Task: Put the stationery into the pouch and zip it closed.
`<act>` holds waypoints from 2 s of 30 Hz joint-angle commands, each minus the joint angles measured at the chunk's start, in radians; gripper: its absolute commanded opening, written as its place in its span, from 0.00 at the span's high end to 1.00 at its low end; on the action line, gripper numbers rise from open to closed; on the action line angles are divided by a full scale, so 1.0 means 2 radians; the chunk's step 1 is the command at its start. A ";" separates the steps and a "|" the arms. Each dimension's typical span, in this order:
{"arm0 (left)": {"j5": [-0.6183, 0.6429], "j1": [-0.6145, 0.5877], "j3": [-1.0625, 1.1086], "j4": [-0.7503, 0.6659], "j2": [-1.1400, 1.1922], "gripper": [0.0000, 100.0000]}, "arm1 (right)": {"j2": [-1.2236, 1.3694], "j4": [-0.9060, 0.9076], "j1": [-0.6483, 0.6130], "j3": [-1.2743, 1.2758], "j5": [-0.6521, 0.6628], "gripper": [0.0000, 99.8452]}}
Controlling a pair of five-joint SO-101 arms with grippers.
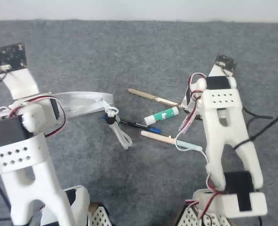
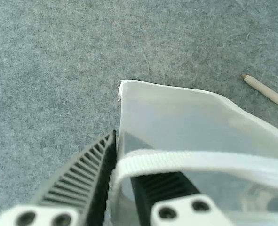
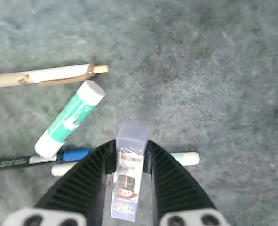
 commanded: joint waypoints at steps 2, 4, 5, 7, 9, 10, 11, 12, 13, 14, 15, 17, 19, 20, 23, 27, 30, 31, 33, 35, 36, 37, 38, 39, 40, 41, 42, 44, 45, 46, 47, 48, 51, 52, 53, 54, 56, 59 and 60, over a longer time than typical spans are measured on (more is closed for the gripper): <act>0.004 -0.002 -0.031 0.001 -0.002 0.99 | -0.085 0.019 -0.040 -0.030 0.008 0.99; 0.004 -0.001 -0.031 0.000 -0.002 0.99 | -0.112 0.021 -0.055 -0.030 0.008 0.99; 0.004 -0.001 -0.031 0.000 -0.002 0.99 | -0.128 0.021 -0.063 -0.030 0.008 0.99; 0.004 -0.001 -0.031 0.000 -0.002 0.99 | -0.159 0.021 -0.080 -0.030 0.008 0.99; 0.003 -0.001 -0.031 0.000 -0.002 0.99 | -0.190 0.020 -0.101 -0.030 0.008 0.99; 0.003 -0.001 -0.031 0.000 -0.002 0.99 | -0.205 0.017 -0.112 -0.030 0.008 0.99; 0.003 -0.001 -0.031 0.000 -0.002 0.99 | -0.219 0.016 -0.124 -0.032 0.008 0.99; 0.003 -0.001 -0.031 0.000 -0.002 0.99 | -0.232 0.016 -0.136 -0.033 0.008 0.99; 0.003 -0.001 -0.031 0.000 -0.002 0.99 | -0.245 0.008 -0.150 -0.033 0.008 0.99; 0.003 -0.001 -0.031 0.000 -0.002 0.99 | -0.257 0.002 -0.162 -0.033 0.009 0.99; 0.003 -0.001 -0.031 0.000 -0.002 0.99 | -0.266 -0.004 -0.174 -0.033 0.016 0.99; 0.003 -0.001 -0.031 0.000 -0.002 0.99 | -0.280 -0.018 -0.194 -0.033 0.035 0.99; 0.003 -0.001 -0.031 0.000 -0.002 0.99 | -0.290 -0.035 -0.208 -0.033 0.047 0.99; 0.003 -0.001 -0.031 0.000 -0.002 0.99 | -0.293 -0.045 -0.213 -0.033 0.051 0.99; 0.003 -0.001 -0.031 0.000 -0.002 0.99 | -0.297 -0.069 -0.228 -0.033 0.067 0.99; 0.004 -0.001 -0.031 0.000 -0.002 0.99 | -0.298 -0.105 -0.247 -0.033 0.084 0.99; 0.005 -0.001 -0.031 0.000 -0.002 0.99 | -0.298 -0.135 -0.260 -0.033 0.100 0.99; 0.005 -0.001 -0.031 0.000 -0.002 0.99 | -0.298 -0.144 -0.264 -0.033 0.104 0.99; 0.005 -0.001 -0.031 0.000 -0.002 0.99 | -0.298 -0.159 -0.273 -0.033 0.108 0.99; 0.005 -0.001 -0.031 0.000 -0.002 0.99 | -0.298 -0.173 -0.281 -0.033 0.109 0.99; 0.005 0.000 -0.031 0.000 -0.002 0.99 | -0.298 -0.179 -0.286 -0.033 0.110 0.99; 0.005 0.002 -0.031 0.000 -0.002 0.99 | -0.298 -0.185 -0.290 -0.033 0.114 0.99; 0.005 0.010 -0.030 0.001 -0.002 0.99 | -0.298 -0.190 -0.293 -0.033 0.121 0.99; 0.005 0.017 -0.030 0.002 -0.002 0.99 | -0.298 -0.195 -0.297 -0.033 0.130 0.99; 0.005 0.025 -0.028 0.002 -0.001 0.99 | -0.298 -0.201 -0.302 -0.033 0.138 0.99; 0.005 0.033 -0.028 0.003 -0.001 0.99 | -0.299 -0.207 -0.306 -0.033 0.145 0.99; 0.005 0.038 -0.028 0.003 -0.001 0.99 | -0.299 -0.213 -0.310 -0.033 0.150 0.99; 0.005 0.041 -0.028 0.003 -0.001 0.99 | -0.299 -0.226 -0.319 -0.033 0.159 0.99; 0.005 0.040 -0.028 0.002 -0.001 0.99 | -0.299 -0.232 -0.323 -0.033 0.163 0.99; 0.005 0.039 -0.028 0.002 -0.001 0.99 | -0.299 -0.238 -0.329 -0.033 0.165 0.99; 0.005 0.039 -0.028 0.002 -0.001 0.99 | -0.299 -0.244 -0.334 -0.033 0.166 0.99; 0.005 0.039 -0.028 0.002 -0.001 0.99 | -0.299 -0.250 -0.339 -0.033 0.166 0.99; 0.005 0.039 -0.028 0.001 -0.001 0.99 | -0.299 -0.270 -0.354 -0.033 0.166 0.99; 0.004 0.039 -0.028 0.001 -0.001 0.99 | -0.299 -0.278 -0.357 -0.031 0.170 0.99; 0.004 0.039 -0.028 0.001 -0.001 0.99 | -0.299 -0.287 -0.360 -0.030 0.178 0.99; 0.004 0.039 -0.028 0.001 -0.001 0.99 | -0.299 -0.298 -0.362 -0.030 0.189 0.99; 0.004 0.039 -0.028 0.001 -0.001 0.99 | -0.299 -0.323 -0.365 -0.028 0.203 0.99; 0.005 0.039 -0.028 0.001 -0.001 0.99 | -0.299 -0.369 -0.365 -0.015 0.215 0.99; 0.005 0.039 -0.028 0.001 -0.001 0.99 | -0.299 -0.379 -0.365 -0.008 0.214 0.99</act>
